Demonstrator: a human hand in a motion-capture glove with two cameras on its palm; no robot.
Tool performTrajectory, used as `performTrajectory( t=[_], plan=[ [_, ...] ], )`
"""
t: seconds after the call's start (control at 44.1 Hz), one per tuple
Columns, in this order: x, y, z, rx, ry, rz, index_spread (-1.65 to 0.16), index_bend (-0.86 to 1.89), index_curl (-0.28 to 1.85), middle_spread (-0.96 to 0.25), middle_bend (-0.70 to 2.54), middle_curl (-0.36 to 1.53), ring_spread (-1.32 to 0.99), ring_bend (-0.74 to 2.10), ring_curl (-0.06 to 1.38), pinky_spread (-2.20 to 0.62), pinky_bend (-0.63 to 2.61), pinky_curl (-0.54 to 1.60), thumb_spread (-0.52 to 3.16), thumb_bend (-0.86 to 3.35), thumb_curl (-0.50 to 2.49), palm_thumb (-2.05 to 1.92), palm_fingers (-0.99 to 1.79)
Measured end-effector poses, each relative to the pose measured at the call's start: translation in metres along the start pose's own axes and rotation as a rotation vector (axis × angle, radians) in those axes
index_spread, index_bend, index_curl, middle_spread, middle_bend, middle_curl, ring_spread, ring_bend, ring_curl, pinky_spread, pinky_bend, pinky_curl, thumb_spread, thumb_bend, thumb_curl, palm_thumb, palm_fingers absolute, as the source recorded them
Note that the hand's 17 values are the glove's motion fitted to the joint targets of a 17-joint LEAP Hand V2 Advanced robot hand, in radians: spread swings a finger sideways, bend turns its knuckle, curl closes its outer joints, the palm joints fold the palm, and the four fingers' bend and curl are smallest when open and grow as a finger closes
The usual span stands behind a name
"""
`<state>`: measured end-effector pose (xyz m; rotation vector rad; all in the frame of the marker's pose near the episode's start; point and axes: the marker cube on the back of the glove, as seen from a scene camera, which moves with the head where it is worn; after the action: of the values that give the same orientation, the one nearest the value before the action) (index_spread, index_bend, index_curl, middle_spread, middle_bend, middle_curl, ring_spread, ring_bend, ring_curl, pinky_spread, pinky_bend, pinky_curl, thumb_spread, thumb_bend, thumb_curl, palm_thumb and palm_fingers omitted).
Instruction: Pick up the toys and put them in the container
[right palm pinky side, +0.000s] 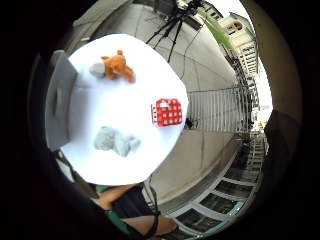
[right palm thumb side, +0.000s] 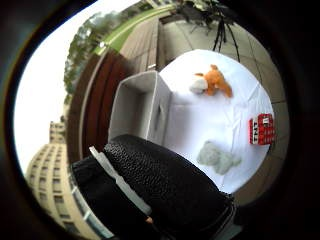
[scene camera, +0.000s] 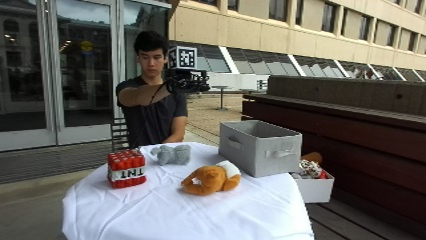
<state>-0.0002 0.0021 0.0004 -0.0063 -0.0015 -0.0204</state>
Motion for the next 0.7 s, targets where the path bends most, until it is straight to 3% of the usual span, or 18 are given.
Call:
performTrajectory(
  t=[0.204, 0.477, 0.567, 0.658, 0.704],
  plan=[
    [-0.003, 0.007, 0.002, 0.002, -0.004, 0.015, -0.17, 0.17, 0.12, -0.07, 0.19, 0.11, -0.22, 0.17, 0.04, -0.11, 0.55, 0.19, 0.70, -0.17, -0.01, -0.26, -0.04],
    [0.007, 0.030, 0.004, 0.020, 0.015, 0.012, -0.21, 0.16, 0.19, -0.09, 0.19, 0.18, -0.28, 0.18, 0.09, -0.14, 0.57, 0.25, 0.87, -0.16, 0.00, -0.25, -0.07],
    [0.013, 0.054, 0.020, 0.004, -0.011, 0.024, -0.23, 0.16, 0.21, -0.10, 0.20, 0.21, -0.30, 0.20, 0.11, -0.12, 0.55, 0.25, 0.88, -0.15, 0.00, -0.23, -0.05],
    [0.013, 0.071, 0.050, -0.057, -0.018, 0.156, -0.25, 0.16, 0.22, -0.12, 0.19, 0.22, -0.31, 0.19, 0.13, -0.08, 0.58, 0.27, 0.89, -0.14, 0.01, -0.22, -0.02],
    [0.018, 0.079, 0.070, -0.046, -0.020, 0.108, -0.27, 0.16, 0.23, -0.12, 0.19, 0.23, -0.31, 0.19, 0.13, -0.06, 0.59, 0.28, 0.88, -0.14, 0.01, -0.22, -0.03]
  ],
)
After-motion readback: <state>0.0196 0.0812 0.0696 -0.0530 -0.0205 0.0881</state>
